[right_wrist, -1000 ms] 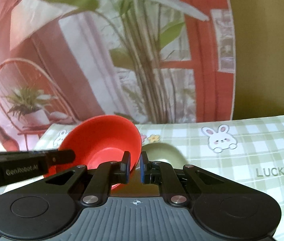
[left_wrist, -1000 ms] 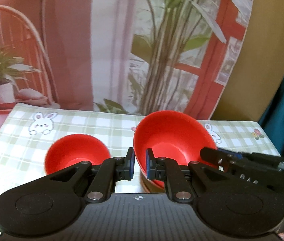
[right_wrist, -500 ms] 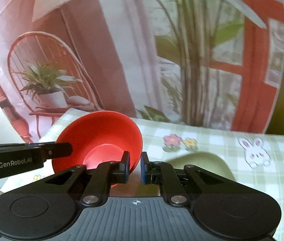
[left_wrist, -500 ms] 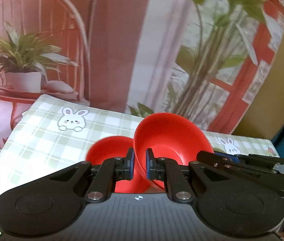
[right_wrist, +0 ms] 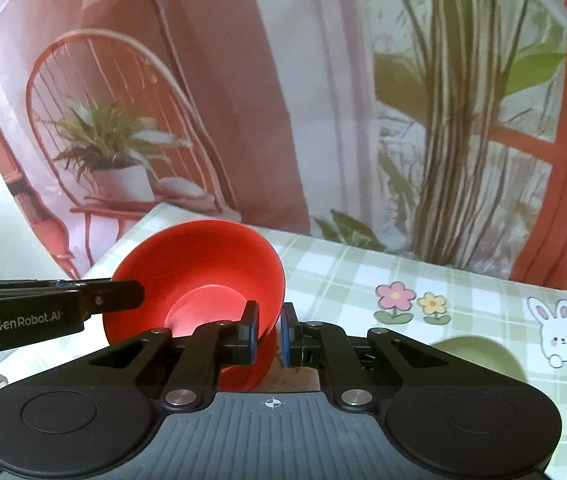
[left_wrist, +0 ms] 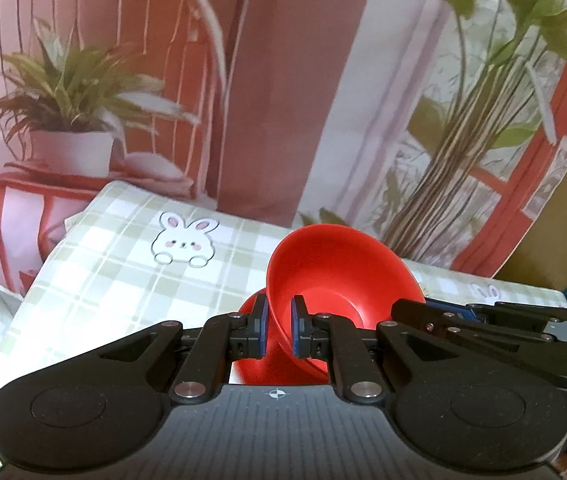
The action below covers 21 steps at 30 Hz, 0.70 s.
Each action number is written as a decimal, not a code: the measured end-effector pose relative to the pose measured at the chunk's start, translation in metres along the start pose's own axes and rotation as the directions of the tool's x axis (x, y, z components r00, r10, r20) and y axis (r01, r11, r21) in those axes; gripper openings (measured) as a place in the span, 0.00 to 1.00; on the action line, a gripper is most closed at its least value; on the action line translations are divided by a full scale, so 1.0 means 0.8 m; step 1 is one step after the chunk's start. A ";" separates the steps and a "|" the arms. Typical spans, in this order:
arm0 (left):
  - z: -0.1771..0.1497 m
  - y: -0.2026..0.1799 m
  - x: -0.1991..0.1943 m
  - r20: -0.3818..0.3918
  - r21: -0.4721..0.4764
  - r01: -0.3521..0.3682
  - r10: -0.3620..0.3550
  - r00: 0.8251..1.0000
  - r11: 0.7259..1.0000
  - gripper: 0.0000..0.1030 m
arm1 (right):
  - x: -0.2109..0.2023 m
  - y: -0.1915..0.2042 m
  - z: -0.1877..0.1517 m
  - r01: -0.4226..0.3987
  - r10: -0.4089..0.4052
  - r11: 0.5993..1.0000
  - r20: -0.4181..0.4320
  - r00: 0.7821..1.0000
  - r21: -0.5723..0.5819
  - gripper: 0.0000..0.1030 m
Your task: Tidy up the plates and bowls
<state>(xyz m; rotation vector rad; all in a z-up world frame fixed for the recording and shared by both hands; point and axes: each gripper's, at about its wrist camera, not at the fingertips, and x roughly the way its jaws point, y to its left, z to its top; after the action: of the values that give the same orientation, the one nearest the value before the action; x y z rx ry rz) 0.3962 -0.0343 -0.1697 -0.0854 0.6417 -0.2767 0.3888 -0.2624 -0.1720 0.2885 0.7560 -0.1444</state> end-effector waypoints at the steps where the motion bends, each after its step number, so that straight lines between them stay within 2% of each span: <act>1: -0.002 0.003 0.002 -0.006 -0.002 -0.003 0.003 1.000 1.000 0.12 | 0.004 0.001 -0.002 -0.001 0.001 1.000 -0.008 1.000 -0.002 0.10; 7: -0.012 0.017 0.018 -0.035 -0.011 -0.022 0.022 0.999 1.000 0.12 | 0.020 0.009 -0.012 -0.006 0.005 1.000 -0.045 0.999 -0.020 0.10; 21: -0.022 0.021 0.030 -0.053 0.005 -0.039 0.039 0.998 0.999 0.12 | 0.028 0.010 -0.016 0.000 -0.002 0.999 -0.056 0.998 -0.034 0.11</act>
<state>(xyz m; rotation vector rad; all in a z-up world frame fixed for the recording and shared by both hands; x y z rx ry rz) 0.4081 -0.0250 -0.2005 -0.0622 0.6950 -0.2427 0.3982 -0.2515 -0.1950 0.2611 0.8139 -0.1249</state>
